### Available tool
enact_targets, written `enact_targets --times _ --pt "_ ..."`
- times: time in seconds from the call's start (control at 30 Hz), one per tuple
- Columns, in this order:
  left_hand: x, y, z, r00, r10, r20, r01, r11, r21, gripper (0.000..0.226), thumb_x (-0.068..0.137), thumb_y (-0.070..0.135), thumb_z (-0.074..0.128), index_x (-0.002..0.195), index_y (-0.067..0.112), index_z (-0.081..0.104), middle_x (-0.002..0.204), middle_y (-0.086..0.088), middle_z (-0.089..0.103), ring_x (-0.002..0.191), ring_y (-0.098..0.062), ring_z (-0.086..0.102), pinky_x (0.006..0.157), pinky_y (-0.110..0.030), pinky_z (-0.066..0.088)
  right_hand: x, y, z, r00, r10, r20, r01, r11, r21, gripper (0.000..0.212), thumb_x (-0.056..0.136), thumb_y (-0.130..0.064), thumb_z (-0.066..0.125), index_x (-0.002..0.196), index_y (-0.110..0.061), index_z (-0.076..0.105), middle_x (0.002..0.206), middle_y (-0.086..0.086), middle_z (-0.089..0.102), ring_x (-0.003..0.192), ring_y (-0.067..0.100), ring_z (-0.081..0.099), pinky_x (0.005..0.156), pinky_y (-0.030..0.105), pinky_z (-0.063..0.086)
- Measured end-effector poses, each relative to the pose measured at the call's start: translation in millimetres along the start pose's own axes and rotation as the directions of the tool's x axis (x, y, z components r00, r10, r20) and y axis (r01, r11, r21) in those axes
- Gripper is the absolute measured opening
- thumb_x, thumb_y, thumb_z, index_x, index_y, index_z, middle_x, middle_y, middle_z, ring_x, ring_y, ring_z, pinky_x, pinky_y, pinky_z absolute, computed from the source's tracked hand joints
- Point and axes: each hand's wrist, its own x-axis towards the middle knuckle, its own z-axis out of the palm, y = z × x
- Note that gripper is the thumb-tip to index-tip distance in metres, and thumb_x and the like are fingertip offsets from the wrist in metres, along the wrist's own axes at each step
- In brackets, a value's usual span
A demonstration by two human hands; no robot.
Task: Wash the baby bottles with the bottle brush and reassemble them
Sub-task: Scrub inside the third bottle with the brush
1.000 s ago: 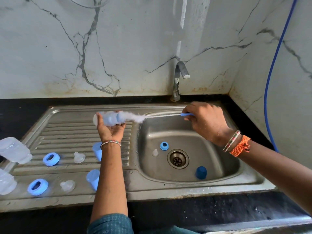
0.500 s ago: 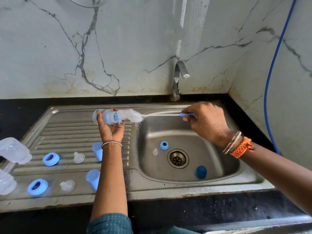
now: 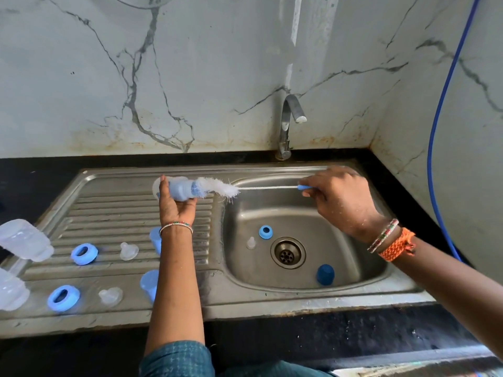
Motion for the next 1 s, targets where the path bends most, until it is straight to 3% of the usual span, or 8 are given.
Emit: enact_targets --times 0.1,0.23,0.43,0.57,0.7,0.77,0.9,1.0 --pt "-3 -6 3 1.000 -0.004 0.001 0.004 1.000 0.001 0.023 0.092 0.031 0.057 0.105 0.013 0.053 0.089 -0.008 0.066 0.084 -0.021 0.064 0.081 -0.043 0.056 3 0 0 0.980 0.102 0.171 -0.127 0.982 0.141 0.008 0.086 -0.019 0.065 0.088 -0.018 0.073 0.073 0.002 0.068 0.065 0.022 0.061 0.058 0.029 0.049" --pt "-4 -9 7 1.000 0.005 0.019 -0.005 1.000 0.007 0.024 0.092 0.034 0.056 0.104 0.013 0.053 0.089 -0.008 0.063 0.083 -0.021 0.063 0.069 -0.039 0.058 12 -1 -18 0.381 -0.001 0.925 -0.901 0.223 0.371 0.036 0.103 -0.020 0.035 0.078 -0.007 0.057 0.049 -0.001 0.043 0.032 0.005 0.028 0.030 0.016 0.024" --pt "-4 -9 5 1.000 0.010 0.009 -0.009 0.998 -0.057 0.024 0.093 0.031 0.054 0.107 0.012 0.052 0.093 -0.010 0.062 0.087 -0.022 0.062 0.091 -0.045 0.051 8 -6 -13 0.972 0.110 0.209 -0.118 0.993 0.028 0.013 0.091 -0.025 0.060 0.089 -0.019 0.071 0.074 -0.001 0.066 0.070 0.020 0.061 0.062 0.030 0.045" --pt "-6 -10 3 0.999 0.013 0.037 -0.010 0.998 -0.066 0.023 0.089 0.028 0.058 0.105 0.012 0.053 0.080 -0.009 0.069 0.075 -0.021 0.069 0.081 -0.043 0.053 9 -8 -11 0.986 0.095 0.135 -0.100 0.995 0.026 0.016 0.089 -0.025 0.056 0.084 -0.017 0.069 0.070 0.001 0.064 0.065 0.025 0.059 0.059 0.031 0.046" --pt "-4 -11 1 0.999 0.000 0.046 0.002 1.000 -0.029 0.040 0.083 0.028 0.065 0.115 0.011 0.051 0.087 -0.010 0.067 0.084 -0.023 0.066 0.080 -0.046 0.056 19 -3 -17 0.306 0.015 0.952 -0.908 0.306 0.287 0.040 0.102 -0.021 0.031 0.072 -0.009 0.054 0.046 -0.005 0.033 0.035 0.007 0.025 0.033 0.017 0.022" --pt "-1 -9 -1 0.999 0.009 0.041 -0.008 0.999 -0.033 0.041 0.086 0.029 0.063 0.120 0.011 0.048 0.096 -0.011 0.062 0.091 -0.025 0.063 0.081 -0.047 0.056 19 1 -13 0.382 0.029 0.924 -0.878 0.323 0.353 0.039 0.103 -0.022 0.034 0.074 -0.009 0.058 0.046 -0.004 0.036 0.036 0.006 0.027 0.035 0.018 0.024" --pt "2 -9 -2 1.000 -0.016 0.010 0.016 1.000 0.007 0.031 0.086 0.028 0.061 0.110 0.012 0.049 0.100 -0.013 0.059 0.095 -0.026 0.060 0.093 -0.050 0.046 8 5 -1 0.977 0.021 0.212 -0.020 1.000 -0.005 0.014 0.093 -0.022 0.056 0.091 -0.017 0.069 0.074 0.000 0.065 0.067 0.022 0.060 0.060 0.028 0.039" --pt "5 -7 -1 0.992 0.031 -0.122 -0.016 0.992 0.124 0.047 0.084 0.036 0.068 0.117 0.011 0.046 0.114 -0.013 0.058 0.102 -0.026 0.060 0.083 -0.043 0.054 4 12 8 0.919 -0.338 -0.203 0.271 0.916 -0.296 0.021 0.077 -0.009 0.072 0.097 -0.012 0.072 0.079 0.003 0.067 0.070 0.027 0.061 0.065 0.034 0.035"
